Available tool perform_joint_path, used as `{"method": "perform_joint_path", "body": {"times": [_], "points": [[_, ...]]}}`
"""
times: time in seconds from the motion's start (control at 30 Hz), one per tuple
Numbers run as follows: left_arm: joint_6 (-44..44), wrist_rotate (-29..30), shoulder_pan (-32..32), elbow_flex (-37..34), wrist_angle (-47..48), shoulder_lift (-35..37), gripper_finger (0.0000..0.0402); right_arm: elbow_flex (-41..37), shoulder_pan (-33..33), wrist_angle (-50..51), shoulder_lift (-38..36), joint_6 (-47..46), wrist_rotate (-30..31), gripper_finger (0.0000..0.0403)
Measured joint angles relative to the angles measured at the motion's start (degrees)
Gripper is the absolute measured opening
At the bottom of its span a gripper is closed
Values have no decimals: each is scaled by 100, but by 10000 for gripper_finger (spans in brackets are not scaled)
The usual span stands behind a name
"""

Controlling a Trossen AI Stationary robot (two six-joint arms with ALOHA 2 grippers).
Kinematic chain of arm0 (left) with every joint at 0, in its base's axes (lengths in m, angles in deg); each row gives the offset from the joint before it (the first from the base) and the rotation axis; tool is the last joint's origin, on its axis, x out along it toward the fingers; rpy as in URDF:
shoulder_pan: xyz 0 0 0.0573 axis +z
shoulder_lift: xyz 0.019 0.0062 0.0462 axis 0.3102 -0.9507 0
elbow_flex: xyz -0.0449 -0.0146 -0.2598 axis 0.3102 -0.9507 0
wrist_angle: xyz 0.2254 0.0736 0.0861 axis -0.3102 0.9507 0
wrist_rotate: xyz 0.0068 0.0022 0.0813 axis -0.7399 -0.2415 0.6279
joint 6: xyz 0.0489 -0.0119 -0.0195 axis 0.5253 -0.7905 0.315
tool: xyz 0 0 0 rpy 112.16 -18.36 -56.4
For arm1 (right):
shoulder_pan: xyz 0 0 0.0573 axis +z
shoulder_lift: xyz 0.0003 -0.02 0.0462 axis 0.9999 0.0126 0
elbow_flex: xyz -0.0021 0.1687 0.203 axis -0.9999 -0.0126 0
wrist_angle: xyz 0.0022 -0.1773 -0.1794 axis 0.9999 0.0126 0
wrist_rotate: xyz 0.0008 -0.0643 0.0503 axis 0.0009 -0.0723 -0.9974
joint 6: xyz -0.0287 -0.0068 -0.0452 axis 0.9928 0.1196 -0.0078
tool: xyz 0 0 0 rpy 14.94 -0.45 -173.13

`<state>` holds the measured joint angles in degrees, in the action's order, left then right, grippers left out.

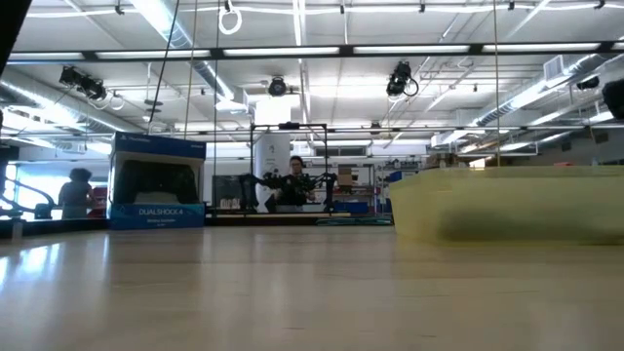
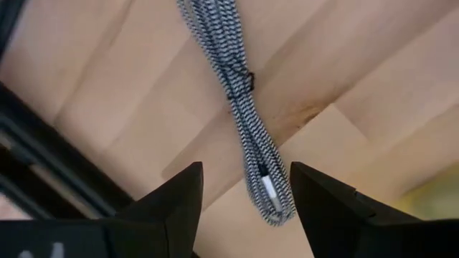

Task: Pick and place USB-C Cables
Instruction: Put the gray charger cable into the yellow bin

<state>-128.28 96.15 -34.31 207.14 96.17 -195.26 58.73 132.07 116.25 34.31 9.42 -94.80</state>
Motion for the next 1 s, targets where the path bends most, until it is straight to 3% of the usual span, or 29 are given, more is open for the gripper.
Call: {"method": "perform_joint_path", "body": {"times": [0.23,0.47,0.67,0.8,1.0], "points": [[-194,27,-84,-4,12,-6,130,0,148,-315,565,-43,559,217],[-215,65,-76,-4,8,-6,130,9,146,-438,1200,-349,495,217],[-213,62,-80,-4,4,-6,130,31,172,-424,1324,-496,464,211],[-170,63,-105,-4,10,-6,130,116,170,-387,1317,-656,510,166],[-160,61,-171,-4,102,-6,130,146,174,-483,1215,-807,291,23]]}}
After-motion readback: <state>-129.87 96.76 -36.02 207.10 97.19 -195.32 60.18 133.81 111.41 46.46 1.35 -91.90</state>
